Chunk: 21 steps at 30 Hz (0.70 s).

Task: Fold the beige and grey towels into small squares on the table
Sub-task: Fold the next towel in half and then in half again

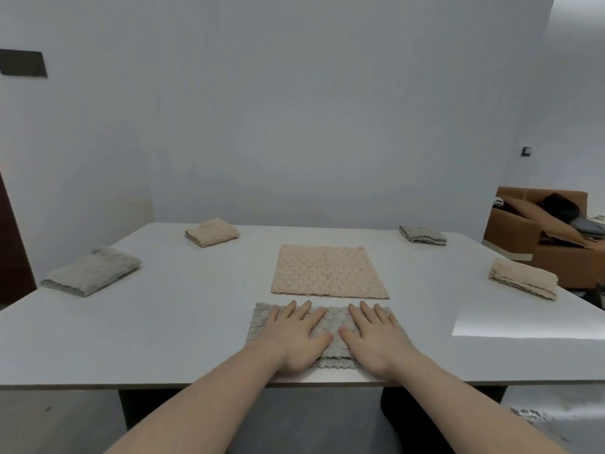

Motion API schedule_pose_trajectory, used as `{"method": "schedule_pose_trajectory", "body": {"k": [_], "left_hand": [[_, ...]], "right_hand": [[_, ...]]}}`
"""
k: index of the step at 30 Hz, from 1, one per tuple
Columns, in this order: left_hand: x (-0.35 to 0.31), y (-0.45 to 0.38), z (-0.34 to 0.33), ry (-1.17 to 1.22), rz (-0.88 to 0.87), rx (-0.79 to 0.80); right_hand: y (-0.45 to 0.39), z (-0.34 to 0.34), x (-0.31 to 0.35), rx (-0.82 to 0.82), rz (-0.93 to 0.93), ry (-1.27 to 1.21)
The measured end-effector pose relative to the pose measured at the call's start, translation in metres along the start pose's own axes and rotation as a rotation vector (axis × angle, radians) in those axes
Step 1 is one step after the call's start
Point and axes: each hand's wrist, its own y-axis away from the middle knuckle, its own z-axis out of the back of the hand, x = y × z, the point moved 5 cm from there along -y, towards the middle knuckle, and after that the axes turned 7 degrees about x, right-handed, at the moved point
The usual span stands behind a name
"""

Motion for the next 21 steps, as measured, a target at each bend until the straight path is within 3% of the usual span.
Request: {"method": "schedule_pose_trajectory", "body": {"k": [21], "left_hand": [[0.011,-0.084,0.016,0.035,0.046,-0.009]], "right_hand": [[-0.078,0.017,-0.024,-0.06,0.006,-0.014]]}}
